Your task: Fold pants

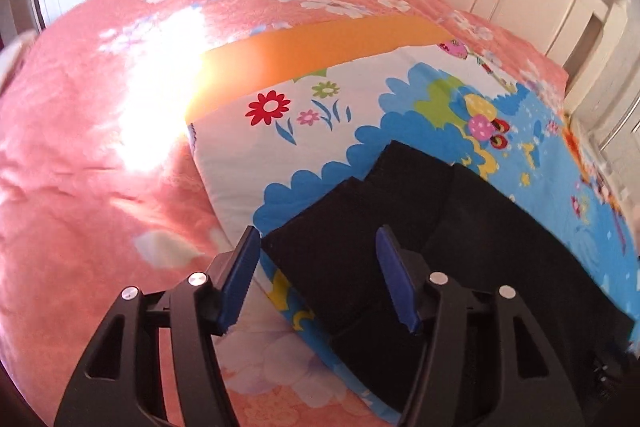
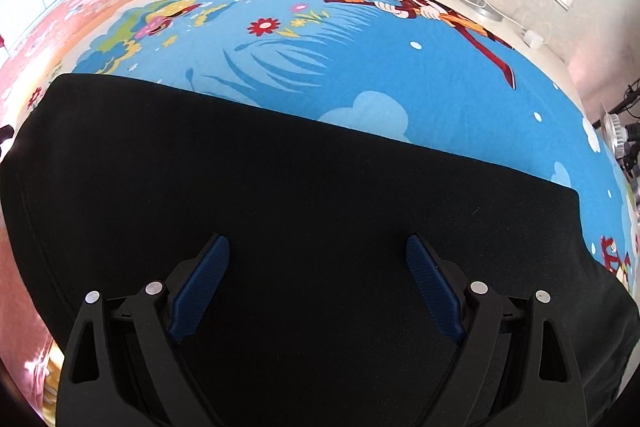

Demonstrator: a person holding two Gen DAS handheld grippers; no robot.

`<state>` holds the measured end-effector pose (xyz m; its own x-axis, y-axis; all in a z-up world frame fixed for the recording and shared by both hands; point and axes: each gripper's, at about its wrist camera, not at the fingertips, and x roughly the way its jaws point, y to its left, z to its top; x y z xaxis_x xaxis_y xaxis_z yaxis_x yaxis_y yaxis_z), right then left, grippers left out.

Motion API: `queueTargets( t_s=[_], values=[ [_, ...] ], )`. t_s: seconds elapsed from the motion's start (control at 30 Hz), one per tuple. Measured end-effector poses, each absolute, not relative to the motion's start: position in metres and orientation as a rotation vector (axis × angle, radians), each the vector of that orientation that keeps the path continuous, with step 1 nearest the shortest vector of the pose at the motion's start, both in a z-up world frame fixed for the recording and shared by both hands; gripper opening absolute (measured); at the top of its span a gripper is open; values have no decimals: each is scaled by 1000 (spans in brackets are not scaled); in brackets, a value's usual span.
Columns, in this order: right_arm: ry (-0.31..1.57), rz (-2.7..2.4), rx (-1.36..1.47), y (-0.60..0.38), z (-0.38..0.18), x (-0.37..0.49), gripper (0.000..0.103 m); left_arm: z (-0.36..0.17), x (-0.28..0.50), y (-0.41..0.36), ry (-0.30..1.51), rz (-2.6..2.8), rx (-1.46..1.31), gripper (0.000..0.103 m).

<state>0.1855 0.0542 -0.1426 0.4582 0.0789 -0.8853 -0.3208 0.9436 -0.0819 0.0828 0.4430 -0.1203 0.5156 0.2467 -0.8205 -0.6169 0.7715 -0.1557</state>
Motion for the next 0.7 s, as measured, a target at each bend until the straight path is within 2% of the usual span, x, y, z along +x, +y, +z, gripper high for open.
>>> queueTargets(
  t_s=[0.07,0.13,0.2,0.23,0.3,0.37,0.4,0.43,0.57,0.63,0.7],
  values=[
    [1074,223,-229,52,-144,185,93,-126,87,445,904,465,-506,59],
    [1110,203,-156,44,-144,188,93,-137,96,444,951,436,-462,20],
    [1104,187,-138,43,-139,189,93,-144,96,452,981,504,-401,3],
    [1087,203,-134,45,-134,188,92,-144,91,463,969,526,-436,3],
    [1036,275,-120,52,-119,189,82,-139,74,487,917,554,-534,4],
    [1010,358,-120,68,-108,195,81,-130,60,499,868,527,-591,16],
    [1010,407,-111,77,-105,199,76,-127,54,502,855,488,-631,26],
    [1009,440,-108,86,-104,204,73,-126,50,504,846,459,-668,29],
    [1034,538,-120,129,-110,230,58,-137,31,504,821,326,-883,30],
    [1023,588,-179,154,-118,236,56,-151,30,499,828,238,-1010,36],
    [1024,564,-258,168,-130,239,53,-167,34,492,861,189,-1075,36]
  ],
)
